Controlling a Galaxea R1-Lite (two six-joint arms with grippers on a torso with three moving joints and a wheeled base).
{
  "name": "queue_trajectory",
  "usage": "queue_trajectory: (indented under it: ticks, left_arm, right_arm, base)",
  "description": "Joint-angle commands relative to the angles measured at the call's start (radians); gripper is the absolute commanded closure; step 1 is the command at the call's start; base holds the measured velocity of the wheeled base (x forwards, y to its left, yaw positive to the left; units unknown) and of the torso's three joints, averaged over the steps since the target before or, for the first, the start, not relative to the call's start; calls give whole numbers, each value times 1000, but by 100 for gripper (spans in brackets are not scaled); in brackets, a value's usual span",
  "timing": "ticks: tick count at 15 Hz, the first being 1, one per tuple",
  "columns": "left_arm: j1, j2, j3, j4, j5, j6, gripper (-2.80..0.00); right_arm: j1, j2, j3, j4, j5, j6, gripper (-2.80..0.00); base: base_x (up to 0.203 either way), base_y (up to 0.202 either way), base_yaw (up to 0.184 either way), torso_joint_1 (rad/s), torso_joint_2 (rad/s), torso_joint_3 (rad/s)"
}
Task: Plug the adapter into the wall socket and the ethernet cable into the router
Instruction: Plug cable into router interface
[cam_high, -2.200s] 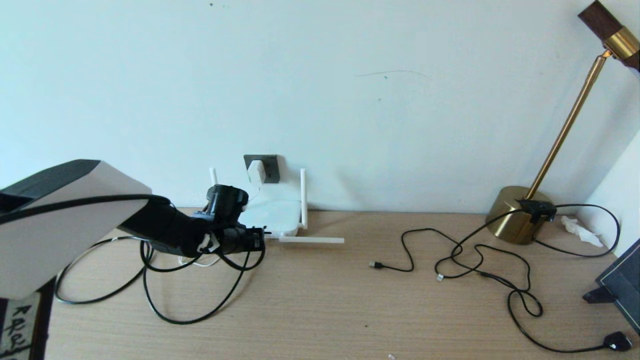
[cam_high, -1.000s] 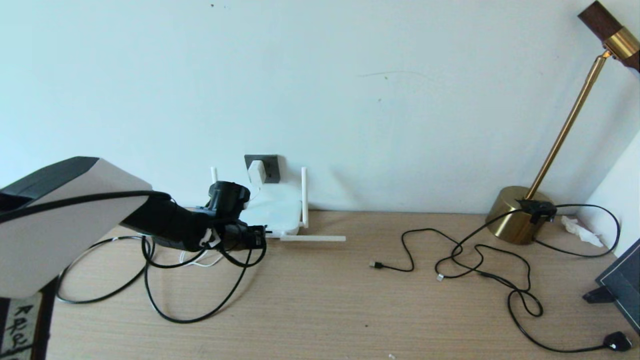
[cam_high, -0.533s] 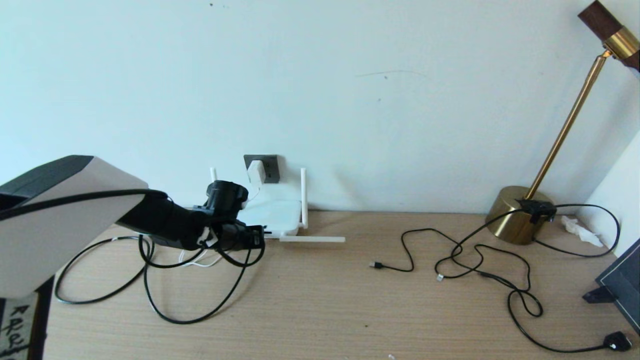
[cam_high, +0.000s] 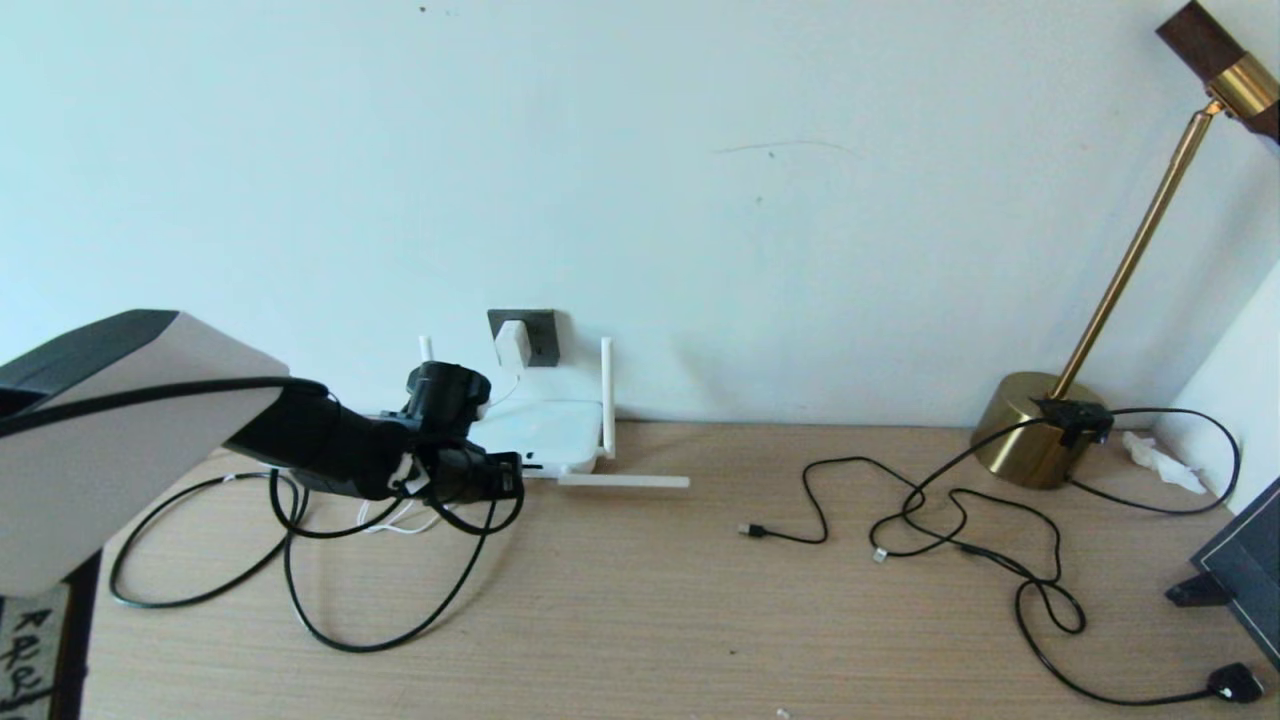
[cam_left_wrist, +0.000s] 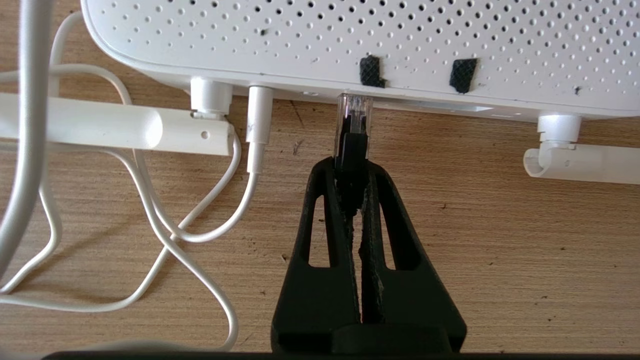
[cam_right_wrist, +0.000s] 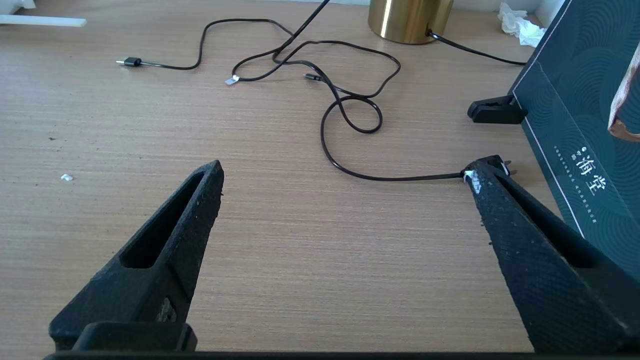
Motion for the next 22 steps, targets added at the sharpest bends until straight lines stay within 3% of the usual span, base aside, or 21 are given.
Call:
queue_trajectory:
  ticks: [1, 22]
  left_arm:
    - [0, 1, 2, 0, 1, -2, 0]
    - [-22, 2, -35, 29, 0, -2, 0]
  right_arm:
    - [0, 0, 0, 1, 0, 0, -280]
    - [0, 0, 0, 1, 0, 0, -280]
  base:
    - [0, 0, 0, 0, 0, 0]
    - [0, 0, 0, 0, 0, 0]
